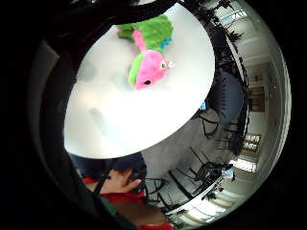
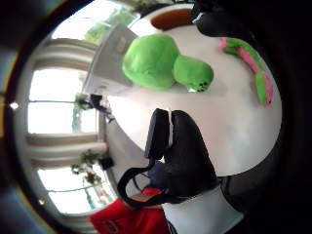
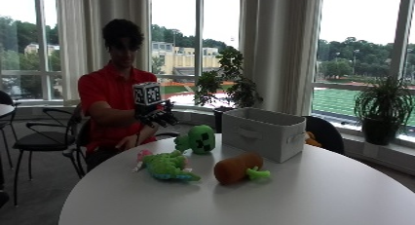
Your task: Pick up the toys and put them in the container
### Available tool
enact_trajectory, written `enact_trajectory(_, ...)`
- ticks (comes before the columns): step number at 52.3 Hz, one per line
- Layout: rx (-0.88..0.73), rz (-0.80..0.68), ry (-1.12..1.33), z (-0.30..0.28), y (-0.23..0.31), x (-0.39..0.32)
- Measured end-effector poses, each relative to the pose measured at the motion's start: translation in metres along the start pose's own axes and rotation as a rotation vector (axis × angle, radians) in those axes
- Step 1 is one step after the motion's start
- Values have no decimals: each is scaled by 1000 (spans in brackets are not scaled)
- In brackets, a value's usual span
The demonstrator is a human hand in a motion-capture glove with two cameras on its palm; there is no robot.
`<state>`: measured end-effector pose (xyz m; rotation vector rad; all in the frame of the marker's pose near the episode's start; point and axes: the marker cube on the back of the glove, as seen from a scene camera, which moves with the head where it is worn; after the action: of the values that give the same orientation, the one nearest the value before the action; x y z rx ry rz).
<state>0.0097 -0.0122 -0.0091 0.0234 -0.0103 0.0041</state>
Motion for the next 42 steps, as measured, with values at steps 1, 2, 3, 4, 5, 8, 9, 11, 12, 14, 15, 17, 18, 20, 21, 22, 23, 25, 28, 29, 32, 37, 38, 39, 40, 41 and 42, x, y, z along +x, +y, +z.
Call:
enact_trajectory(1,2,-1,1,-1,-1,0)
enact_trajectory(2,4,-3,1,-1,-3,1)
enact_trajectory(3,6,-4,1,-2,-4,1)
enact_trajectory(4,8,-6,0,-3,-5,1)
enact_trajectory(5,9,-7,1,-3,-6,1)
enact_trajectory(8,8,-9,5,-5,-10,0)
enact_trajectory(9,9,-11,6,-5,-11,-1)
enact_trajectory(11,8,-16,3,-6,-13,-4)
enact_trajectory(12,7,-18,-1,-7,-14,-5)
enact_trajectory(14,6,-25,-10,-7,-17,-8)
enact_trajectory(15,6,-28,-12,-8,-18,-9)
enact_trajectory(17,6,-38,-16,-9,-23,-12)
enact_trajectory(18,7,-45,-18,-9,-26,-14)
enact_trajectory(20,10,-63,-18,-10,-32,-21)
enact_trajectory(21,12,-74,-13,-10,-36,-25)
enact_trajectory(22,15,-87,-4,-10,-40,-28)
enact_trajectory(23,18,-100,8,-10,-45,-31)
enact_trajectory(25,23,-120,32,-10,-55,-37)
enact_trajectory(28,11,-131,39,-9,-68,-47)
enact_trajectory(29,5,-134,33,-8,-71,-53)
enact_trajectory(32,1,-161,17,-3,-84,-69)
enact_trajectory(37,28,-217,-8,8,-94,-93)
enact_trajectory(38,23,-223,-11,11,-94,-97)
enact_trajectory(39,15,-227,-10,13,-95,-100)
enact_trajectory(40,3,-230,-6,16,-95,-104)
enact_trajectory(41,-10,-231,0,18,-96,-107)
enact_trajectory(42,-23,-232,7,21,-97,-110)
